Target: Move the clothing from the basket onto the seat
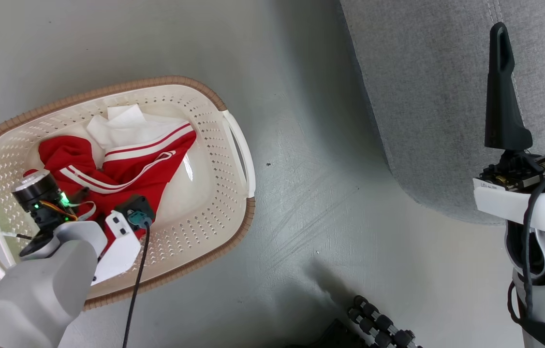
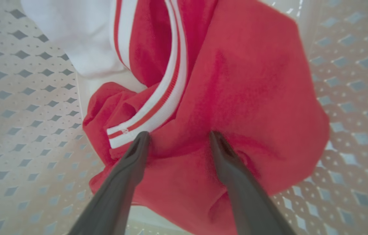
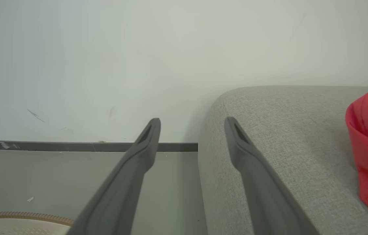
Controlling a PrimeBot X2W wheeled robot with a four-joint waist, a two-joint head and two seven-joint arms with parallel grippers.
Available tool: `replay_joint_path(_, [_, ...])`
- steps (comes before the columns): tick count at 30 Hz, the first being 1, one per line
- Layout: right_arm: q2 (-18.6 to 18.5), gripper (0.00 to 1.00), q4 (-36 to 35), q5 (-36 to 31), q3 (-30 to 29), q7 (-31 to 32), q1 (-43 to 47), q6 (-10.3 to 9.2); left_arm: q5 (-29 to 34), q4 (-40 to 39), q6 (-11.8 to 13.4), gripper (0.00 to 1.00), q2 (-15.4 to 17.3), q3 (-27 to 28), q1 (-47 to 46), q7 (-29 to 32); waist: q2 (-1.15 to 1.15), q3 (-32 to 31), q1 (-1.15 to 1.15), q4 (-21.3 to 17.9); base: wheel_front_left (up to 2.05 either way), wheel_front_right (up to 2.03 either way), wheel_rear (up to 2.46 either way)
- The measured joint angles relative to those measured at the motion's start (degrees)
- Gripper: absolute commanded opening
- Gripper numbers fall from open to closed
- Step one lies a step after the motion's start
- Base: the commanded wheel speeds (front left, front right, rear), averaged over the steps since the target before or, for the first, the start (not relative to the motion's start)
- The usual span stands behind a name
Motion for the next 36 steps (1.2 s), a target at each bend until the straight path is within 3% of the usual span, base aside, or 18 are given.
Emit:
replay_joint_path(1, [0.0,1.0,0.04,0.0,0.02,0.0,-0.01,0.0,0.0,0.2,0.0,0.43,-0.1,-0.05,-0.01,0.23,0.0,-0.01,0.0,-0.03,0.0,0.0,0.0])
replay_joint_path(3, [0.0,1.0,0.14,0.0,0.01,0.0,-0.01,0.0,0.0,0.65,-0.01,0.25,-0.23,-0.16,-0.02,0.23,0.0,0.0,0.0,-0.11,0.0,0.0,0.0])
replay_joint_path(5, [0.0,1.0,0.26,0.0,-0.02,0.0,-0.01,0.0,0.0,0.69,0.0,0.0,-0.46,-0.33,-0.03,0.23,0.0,-0.04,0.0,-0.15,0.0,0.0,0.0])
replay_joint_path(17, [0.0,1.0,0.66,0.14,-1.14,0.0,-1.55,0.0,-0.55,-1.65,0.58,0.0,-2.46,-0.18,-0.68,-3.2,0.0,-0.87,0.0,0.24,0.0,0.0,0.0])
replay_joint_path(36, [-0.04,1.0,3.1,-1.1,-0.21,-0.01,-3.48,0.0,-7.05,-11.27,6.88,0.0,-2.65,6.44,-0.42,-14.02,0.0,-5.32,0.0,4.22,0.0,0.0,0.0])
